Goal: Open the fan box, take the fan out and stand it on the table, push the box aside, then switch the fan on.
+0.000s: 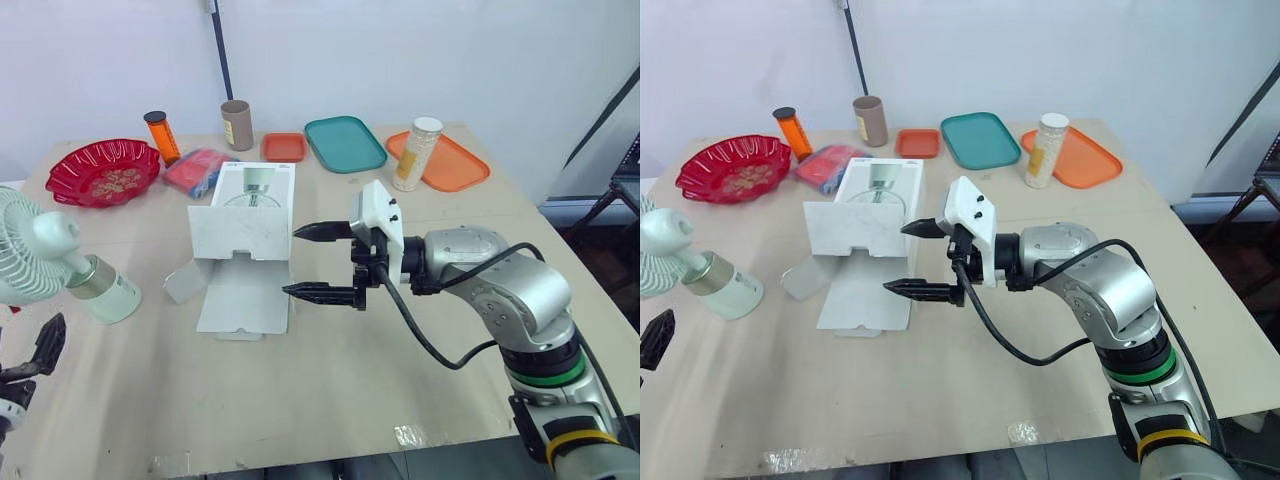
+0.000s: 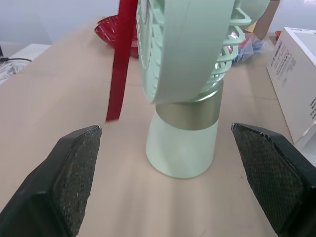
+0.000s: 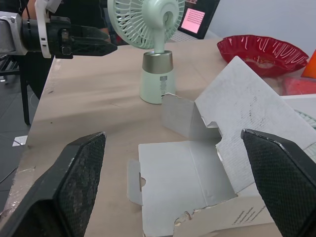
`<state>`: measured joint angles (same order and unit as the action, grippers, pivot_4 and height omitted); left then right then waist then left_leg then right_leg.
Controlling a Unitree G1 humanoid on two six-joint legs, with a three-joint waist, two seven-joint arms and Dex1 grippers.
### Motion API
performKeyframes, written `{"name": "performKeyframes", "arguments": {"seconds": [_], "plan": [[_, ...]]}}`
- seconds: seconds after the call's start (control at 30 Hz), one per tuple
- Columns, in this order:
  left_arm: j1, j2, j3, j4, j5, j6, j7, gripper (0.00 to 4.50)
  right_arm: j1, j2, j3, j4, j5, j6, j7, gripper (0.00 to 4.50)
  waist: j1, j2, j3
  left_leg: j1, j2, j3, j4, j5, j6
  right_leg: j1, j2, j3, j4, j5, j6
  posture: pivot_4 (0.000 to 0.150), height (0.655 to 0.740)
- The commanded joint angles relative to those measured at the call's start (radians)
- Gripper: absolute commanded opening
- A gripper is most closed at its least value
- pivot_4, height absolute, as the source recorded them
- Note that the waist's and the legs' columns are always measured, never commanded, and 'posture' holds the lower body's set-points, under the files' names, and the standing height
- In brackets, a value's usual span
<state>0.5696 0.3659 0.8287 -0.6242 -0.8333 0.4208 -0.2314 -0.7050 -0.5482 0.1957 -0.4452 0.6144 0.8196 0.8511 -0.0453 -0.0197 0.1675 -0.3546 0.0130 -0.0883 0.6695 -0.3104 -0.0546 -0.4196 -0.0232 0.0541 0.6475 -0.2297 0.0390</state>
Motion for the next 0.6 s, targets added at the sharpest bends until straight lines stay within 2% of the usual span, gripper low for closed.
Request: {"name": "performKeyframes", "arguments": {"seconds": [0.03, 0.33, 0.43, 0.6], "plan": [[0.049, 0.01, 0.057, -0.037, -0.044, -0.006, -0.03, 4.47, -0.008, 0.003, -0.018, -0.018, 0.002, -0.02, 0.001, 4.5, 0.0, 0.0, 0.0, 0.0, 0.0, 0.0, 0.0, 0.0, 0.0, 0.0, 0.0, 0.0, 0.0, 0.0, 0.0, 0.15, 0.74], [0.166, 0.04, 0.034, -0.043, -0.051, -0.001, -0.155, 4.47, -0.057, 0.049, -0.06, -0.029, 0.053, 0.01, -0.041, 4.5, -0.002, 0.0, 0.0, 0.0, 0.0, 0.001, 0.0, 0.0, 0.0, 0.0, 0.0, 0.002, 0.0, -0.002, 0.001, 0.15, 0.74], [0.235, 0.081, 0.008, -0.051, -0.034, -0.005, -0.29, 4.47, -0.06, 0.059, -0.07, -0.03, 0.068, 0.022, -0.056, 4.5, -0.001, -0.001, 0.001, 0.0, 0.0, 0.001, 0.0, 0.0, 0.0, 0.0, 0.0, 0.002, 0.0, -0.003, 0.001, 0.15, 0.74], [0.276, 0.13, -0.036, -0.05, 0.017, -0.034, -0.418, 4.47, -0.081, 0.088, -0.092, -0.027, 0.106, 0.046, -0.09, 4.5, -0.002, 0.0, 0.001, 0.0, 0.0, 0.002, -0.001, 0.0, 0.0, -0.001, 0.001, 0.002, 0.0, -0.004, 0.0, 0.15, 0.74]]}}
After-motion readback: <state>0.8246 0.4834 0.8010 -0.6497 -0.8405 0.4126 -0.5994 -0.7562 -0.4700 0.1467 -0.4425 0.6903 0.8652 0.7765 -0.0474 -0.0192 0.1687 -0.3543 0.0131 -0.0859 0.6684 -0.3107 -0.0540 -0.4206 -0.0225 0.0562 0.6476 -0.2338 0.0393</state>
